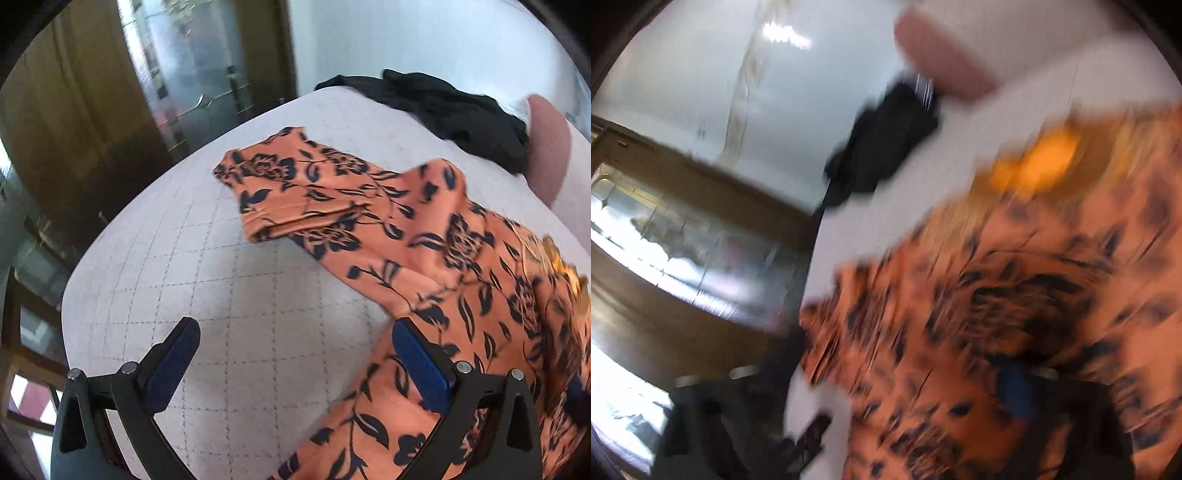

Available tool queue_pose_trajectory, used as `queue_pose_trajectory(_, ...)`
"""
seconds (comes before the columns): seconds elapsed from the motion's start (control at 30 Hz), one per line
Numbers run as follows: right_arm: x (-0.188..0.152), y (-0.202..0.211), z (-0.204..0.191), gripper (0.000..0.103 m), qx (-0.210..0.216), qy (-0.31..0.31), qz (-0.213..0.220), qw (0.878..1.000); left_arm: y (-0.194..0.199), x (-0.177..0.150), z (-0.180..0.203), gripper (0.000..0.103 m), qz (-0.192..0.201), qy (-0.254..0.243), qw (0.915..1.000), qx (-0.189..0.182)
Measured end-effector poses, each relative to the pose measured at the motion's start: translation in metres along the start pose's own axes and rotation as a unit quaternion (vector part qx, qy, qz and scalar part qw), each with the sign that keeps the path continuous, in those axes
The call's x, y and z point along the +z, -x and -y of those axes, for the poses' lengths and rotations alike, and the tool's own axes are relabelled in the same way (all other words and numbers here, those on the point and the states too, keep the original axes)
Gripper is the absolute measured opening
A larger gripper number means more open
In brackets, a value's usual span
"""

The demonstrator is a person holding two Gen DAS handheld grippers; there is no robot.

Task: Fold small clothes
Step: 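Grasp the sleeve cuff with the right tool and fold it across the dress body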

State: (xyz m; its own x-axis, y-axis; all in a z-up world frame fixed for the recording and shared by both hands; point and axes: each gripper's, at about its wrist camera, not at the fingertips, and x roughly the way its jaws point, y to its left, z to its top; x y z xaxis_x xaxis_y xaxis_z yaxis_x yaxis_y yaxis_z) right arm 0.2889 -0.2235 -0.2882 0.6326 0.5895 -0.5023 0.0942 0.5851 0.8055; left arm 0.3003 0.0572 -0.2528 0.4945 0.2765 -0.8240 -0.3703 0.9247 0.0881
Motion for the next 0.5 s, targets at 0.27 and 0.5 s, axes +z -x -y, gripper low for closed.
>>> queue_pose_trajectory(0.27, 0.001, 0.046, 0.025, 0.098, 0.038, 0.003, -0.011, 0.999, 0.004, -0.005, 0.007, 0.103, -0.010, 0.005, 0.9999, -0.009)
queue_pose_trajectory(0.5, 0.023, 0.023, 0.078, 0.098, 0.004, -0.164, 0.015, 0.986, -0.006, 0.002, -0.024, 0.103, -0.021, 0.039, 0.9990, 0.004)
